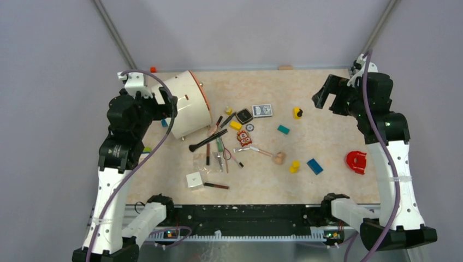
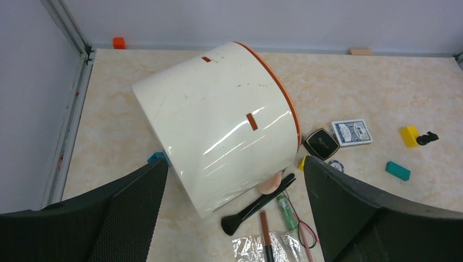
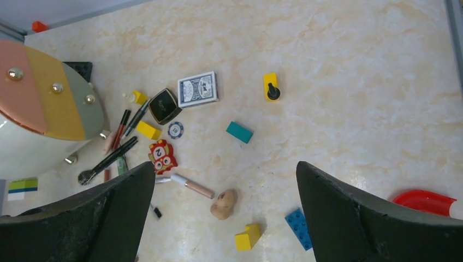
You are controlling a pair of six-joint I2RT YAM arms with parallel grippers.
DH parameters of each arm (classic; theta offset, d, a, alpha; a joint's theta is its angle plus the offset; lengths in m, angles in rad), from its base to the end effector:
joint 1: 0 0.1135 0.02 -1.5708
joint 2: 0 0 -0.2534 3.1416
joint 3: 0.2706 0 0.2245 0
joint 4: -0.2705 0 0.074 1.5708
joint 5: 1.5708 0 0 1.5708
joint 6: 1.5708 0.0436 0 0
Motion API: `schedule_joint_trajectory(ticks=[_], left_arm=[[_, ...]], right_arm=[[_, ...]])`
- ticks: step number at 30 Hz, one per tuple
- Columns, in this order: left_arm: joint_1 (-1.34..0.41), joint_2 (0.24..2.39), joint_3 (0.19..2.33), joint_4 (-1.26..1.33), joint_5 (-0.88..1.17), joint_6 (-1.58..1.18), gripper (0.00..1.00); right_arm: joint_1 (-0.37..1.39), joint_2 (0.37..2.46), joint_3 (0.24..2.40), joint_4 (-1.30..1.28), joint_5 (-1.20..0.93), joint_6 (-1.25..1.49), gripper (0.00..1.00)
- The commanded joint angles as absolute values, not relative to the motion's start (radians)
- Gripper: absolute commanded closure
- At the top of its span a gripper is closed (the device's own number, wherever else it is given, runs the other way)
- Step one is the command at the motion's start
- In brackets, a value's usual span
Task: Organize the makeup
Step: Move the storage box to the corner of the board.
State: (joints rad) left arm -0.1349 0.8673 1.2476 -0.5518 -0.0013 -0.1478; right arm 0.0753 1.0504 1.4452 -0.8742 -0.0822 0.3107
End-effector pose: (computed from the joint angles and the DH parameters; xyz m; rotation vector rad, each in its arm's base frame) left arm 0.1492 -0.0202 0.4227 -0.0122 1.7466 -0.2060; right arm 0.1741 0.0167 0.4178 0.1911 2.0551 0.3236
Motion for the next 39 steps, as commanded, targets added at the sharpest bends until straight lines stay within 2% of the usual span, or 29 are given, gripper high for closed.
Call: schedule_joint_trajectory(ticks=[1,12,18,23,32,39], left_arm=[[-0.138,0.860,1.238,-0.534,-0.044,-0.151,0.01],[-0.138,0.838,1.197,-0.497,-0.072,-0.206,0.01],[-0.133,0.928,1.187,-0.570,-0.274,-0.340,0.01],[-0.094,0.978,1.199,-0.531,-0.336,-0.404,0.01],[0.149,1.130,1.219,-0.414,-0.098,-0.522,0.01],[0.218,1.245,1.188,-0.250,0.137,-0.574,0.05]], right_arm=[[0.071,1.049,1.438,-0.851,-0.040,0.306,0.01],[0.072,0.990,1.370,-0.811,-0.005,0.315,0.01],[0.072,0.999,1.368,-0.828,-0.041,0.321,0.01],[0.071,0.975,1.330,-0.812,-0.025,0.309,0.01],[0.071,0.987,1.310,-0.805,-0.054,0.286,0.01],[0.071,0.996,1.296,-0.782,-0.088,0.283,0.01]])
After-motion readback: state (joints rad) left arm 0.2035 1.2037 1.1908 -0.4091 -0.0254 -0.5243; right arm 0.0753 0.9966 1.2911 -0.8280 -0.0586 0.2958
